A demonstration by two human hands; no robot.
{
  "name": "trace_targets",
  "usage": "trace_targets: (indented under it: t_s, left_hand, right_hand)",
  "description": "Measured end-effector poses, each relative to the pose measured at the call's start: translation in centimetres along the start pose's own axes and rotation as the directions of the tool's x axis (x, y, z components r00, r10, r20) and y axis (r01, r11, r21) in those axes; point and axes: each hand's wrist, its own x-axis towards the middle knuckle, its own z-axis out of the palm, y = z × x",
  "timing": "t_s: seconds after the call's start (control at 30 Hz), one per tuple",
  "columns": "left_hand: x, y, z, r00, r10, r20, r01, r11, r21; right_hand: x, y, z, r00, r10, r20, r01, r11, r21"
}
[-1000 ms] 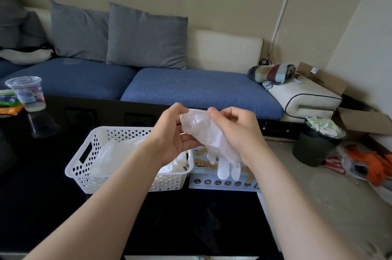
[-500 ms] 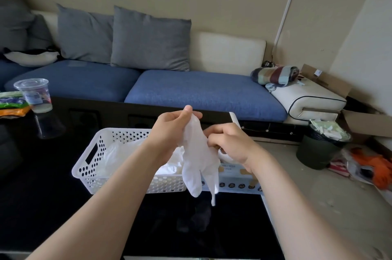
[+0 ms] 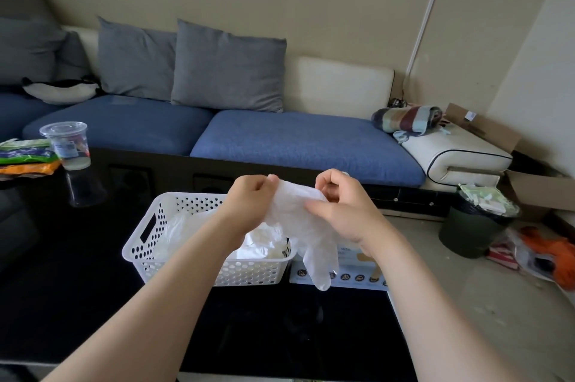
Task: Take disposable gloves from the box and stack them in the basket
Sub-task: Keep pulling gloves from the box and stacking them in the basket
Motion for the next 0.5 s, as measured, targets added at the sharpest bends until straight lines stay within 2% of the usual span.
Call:
trace_targets:
  t_s: [0.1, 0.2, 0.27, 0.33, 0.4, 0.5]
  left_hand:
    - [-0.5, 0.7, -0.3, 0.994, 0.054, -0.091, -0.061, 0.995, -0.078]
    - [-0.9, 1.2, -0.3, 0.985, 0.115, -0.125, -0.122, 0.991, -0.047]
    - [-1.1, 1.3, -0.4, 0.973, 0.173, -0.152, -0.174, 0.985, 0.004]
    - [-1.0, 1.1, -0.8, 0.964, 0.200, -0.173, -0.194, 0.980, 0.053]
    - [-0.9, 0.8, -1.5, 0.954, 0.226, -0.197, -0.194, 0.966, 0.170]
    - [-0.5, 0.1, -2.6, 0.933, 0.275, -0.233, -0.181, 0.916, 0.358]
  right_hand:
    - [-0.2, -0.3, 0.1, 0.992, 0.058, 0.111, -0.045, 0.992, -0.118]
    - [-0.6, -1.0, 0.3, 0.982, 0.081, 0.171, -0.049, 0.982, -0.182]
    - [-1.0, -1.3, 0.2, 0.977, 0.084, 0.197, -0.060, 0.990, -0.125]
    - [-1.1, -1.1, 0.0, 0.971, 0.095, 0.219, -0.102, 0.995, 0.022]
    - [-0.9, -0.7, -0.1, 0.963, 0.129, 0.237, -0.179, 0.963, 0.203]
    - [-0.3, 0.0, -0.1, 0.947, 0.187, 0.263, -0.263, 0.920, 0.291]
